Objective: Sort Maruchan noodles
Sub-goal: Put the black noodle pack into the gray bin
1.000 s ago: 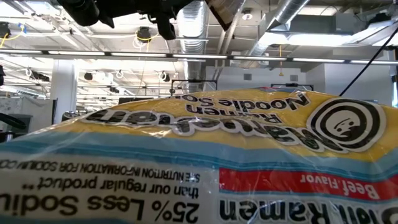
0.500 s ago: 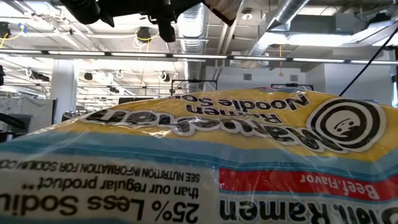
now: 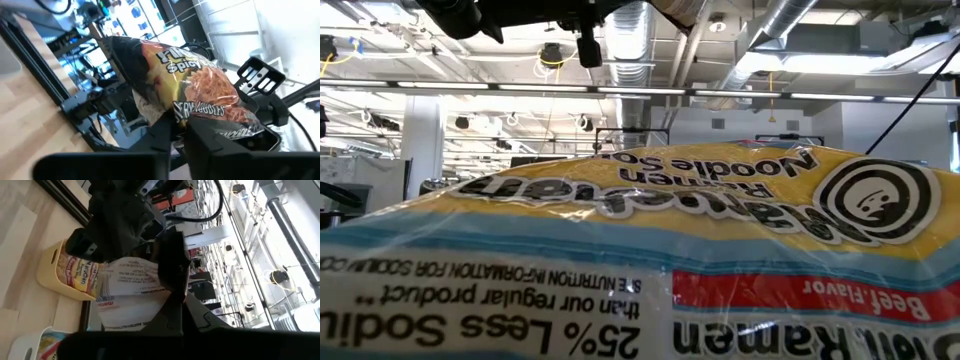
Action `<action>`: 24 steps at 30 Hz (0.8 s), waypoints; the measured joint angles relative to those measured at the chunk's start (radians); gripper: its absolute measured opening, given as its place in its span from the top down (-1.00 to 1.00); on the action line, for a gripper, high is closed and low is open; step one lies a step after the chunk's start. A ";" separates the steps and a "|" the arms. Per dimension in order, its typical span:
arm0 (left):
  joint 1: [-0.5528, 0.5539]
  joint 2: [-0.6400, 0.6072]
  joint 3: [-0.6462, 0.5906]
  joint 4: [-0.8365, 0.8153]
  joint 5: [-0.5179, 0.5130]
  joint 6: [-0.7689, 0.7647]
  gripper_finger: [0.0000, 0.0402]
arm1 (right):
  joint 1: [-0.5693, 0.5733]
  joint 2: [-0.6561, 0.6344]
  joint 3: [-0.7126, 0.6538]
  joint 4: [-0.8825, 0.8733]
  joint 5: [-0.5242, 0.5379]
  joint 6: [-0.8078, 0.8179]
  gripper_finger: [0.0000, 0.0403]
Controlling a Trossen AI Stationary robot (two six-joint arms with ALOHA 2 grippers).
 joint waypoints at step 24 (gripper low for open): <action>-0.005 0.000 0.001 -0.105 0.045 0.626 1.00 | 0.058 0.000 -0.001 -0.072 0.103 0.515 0.64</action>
